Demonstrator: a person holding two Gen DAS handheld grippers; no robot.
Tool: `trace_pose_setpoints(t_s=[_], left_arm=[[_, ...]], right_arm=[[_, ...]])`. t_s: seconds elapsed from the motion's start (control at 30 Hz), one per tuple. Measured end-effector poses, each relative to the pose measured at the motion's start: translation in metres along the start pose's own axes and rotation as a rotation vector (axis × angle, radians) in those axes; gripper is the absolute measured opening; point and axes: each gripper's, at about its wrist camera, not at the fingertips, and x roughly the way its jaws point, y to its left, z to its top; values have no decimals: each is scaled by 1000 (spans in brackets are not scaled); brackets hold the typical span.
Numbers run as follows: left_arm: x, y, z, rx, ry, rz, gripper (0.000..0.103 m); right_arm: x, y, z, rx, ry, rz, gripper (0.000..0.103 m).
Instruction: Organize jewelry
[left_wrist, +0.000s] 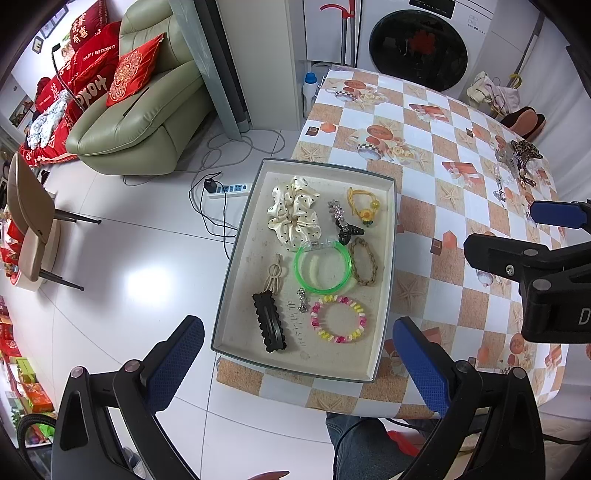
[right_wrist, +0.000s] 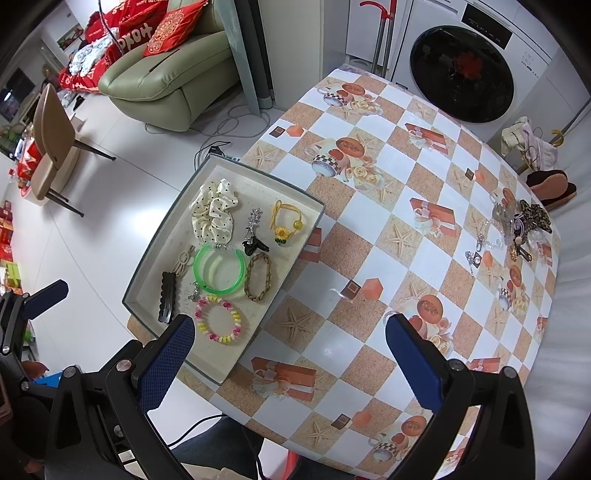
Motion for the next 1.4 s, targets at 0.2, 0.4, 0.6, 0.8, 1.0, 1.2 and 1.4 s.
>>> trace_pose_setpoints(t_s=[0.2, 0.4, 0.6, 0.8, 1.0, 1.2, 1.4], left_arm=[[1, -1, -2, 0, 0, 0, 103], [1, -1, -2, 0, 0, 0, 103], [1, 0, -1, 3, 1, -1, 103], [1, 0, -1, 2, 1, 0, 103], [1, -1, -1, 1, 3, 1, 103], [2, 1, -2, 5, 4, 0, 103], [2, 0, -3, 4, 4, 1, 103]], right_arm=[[0, 0, 0, 0, 1, 0, 103], [0, 0, -1, -1, 1, 1, 103], [0, 1, -1, 1, 2, 1, 103], [0, 2, 0, 3, 2, 1, 103], [1, 2, 0, 3, 3, 1, 103], [1, 2, 0, 2, 4, 1, 103], [2, 2, 0, 3, 5, 2, 103]])
